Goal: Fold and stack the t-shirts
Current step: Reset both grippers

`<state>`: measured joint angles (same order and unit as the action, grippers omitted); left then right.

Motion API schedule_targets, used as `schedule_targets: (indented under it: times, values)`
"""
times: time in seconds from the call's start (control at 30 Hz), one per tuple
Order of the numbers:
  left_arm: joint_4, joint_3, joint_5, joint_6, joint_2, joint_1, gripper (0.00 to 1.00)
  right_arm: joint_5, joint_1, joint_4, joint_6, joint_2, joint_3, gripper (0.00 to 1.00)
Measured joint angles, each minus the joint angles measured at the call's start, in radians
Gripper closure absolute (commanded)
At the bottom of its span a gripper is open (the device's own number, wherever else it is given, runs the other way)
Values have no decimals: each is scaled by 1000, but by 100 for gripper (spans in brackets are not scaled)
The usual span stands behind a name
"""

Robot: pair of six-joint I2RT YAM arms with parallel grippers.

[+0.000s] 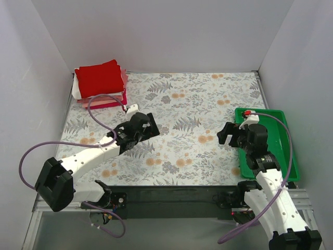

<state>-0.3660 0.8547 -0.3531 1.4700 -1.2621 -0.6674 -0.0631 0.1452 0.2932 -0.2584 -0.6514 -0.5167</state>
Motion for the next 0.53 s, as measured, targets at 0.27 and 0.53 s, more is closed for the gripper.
schedule_targets:
  times: [0.27, 0.53]
  values:
    - [-28, -166, -59, 132, 96, -101, 9, 1, 0, 2, -40, 93, 78, 2]
    - [-29, -222, -105, 170, 169, -105, 9, 12, 0, 8, -76, 153, 152, 2]
